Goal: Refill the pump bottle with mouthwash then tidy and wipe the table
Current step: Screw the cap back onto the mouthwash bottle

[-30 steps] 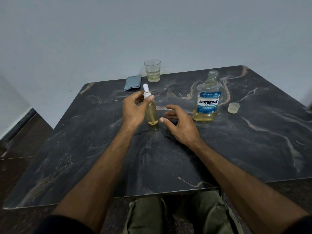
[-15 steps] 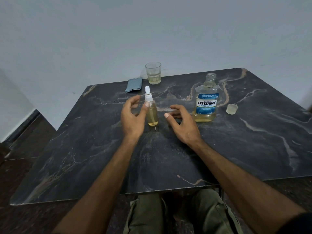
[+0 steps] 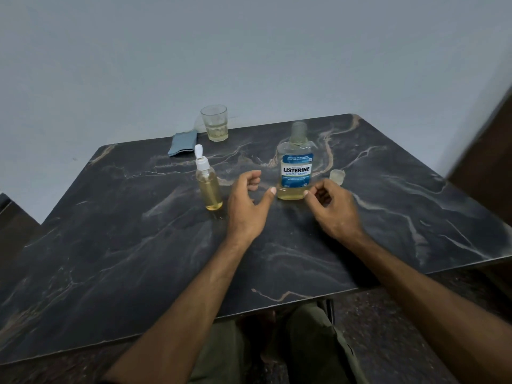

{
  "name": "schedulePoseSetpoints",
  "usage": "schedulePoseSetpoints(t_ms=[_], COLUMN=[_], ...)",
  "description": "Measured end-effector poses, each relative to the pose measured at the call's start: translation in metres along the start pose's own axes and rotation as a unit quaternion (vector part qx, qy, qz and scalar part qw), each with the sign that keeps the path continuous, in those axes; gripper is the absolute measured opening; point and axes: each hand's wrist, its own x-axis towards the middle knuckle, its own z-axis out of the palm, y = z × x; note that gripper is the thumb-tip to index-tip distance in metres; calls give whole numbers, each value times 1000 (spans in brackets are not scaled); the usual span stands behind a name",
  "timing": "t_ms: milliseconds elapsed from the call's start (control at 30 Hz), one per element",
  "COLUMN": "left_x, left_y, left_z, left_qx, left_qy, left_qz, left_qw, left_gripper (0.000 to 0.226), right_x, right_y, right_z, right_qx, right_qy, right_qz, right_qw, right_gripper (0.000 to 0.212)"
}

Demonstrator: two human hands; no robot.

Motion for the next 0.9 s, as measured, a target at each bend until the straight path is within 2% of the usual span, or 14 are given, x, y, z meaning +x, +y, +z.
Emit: schedulePoseSetpoints(t_ms=[167,233,400,567,733,900], left_x=[18,23,30,30,27,27], left_y=[6,5,-1,-8,-14,-15], left_z=[34,42,51,56,60,59], left_qx=[-16,-20,-1,4,14,32], left_qy=[-34,-47,-40,-53,-63,-71], left_qz=[-33,-41,-41,-44,-41,-44], left_qw=[999,998,998,998,997,996], left_gripper=[70,73,70,56,44,45], right_x=[17,24,40,42,41,38], right_y=[25,33,41,39,39,39], right_z=[-25,-29,-26,-23,-25,-26], right_qx=[-84,-118,-177,-217,-196,-145], right_qy=[74,67,4,-49,-42,-8], right_qz=[-7,-3,15,10,12,13], right_qw=[994,991,984,975,980,989], right_gripper=[7,17,37,35,30,34])
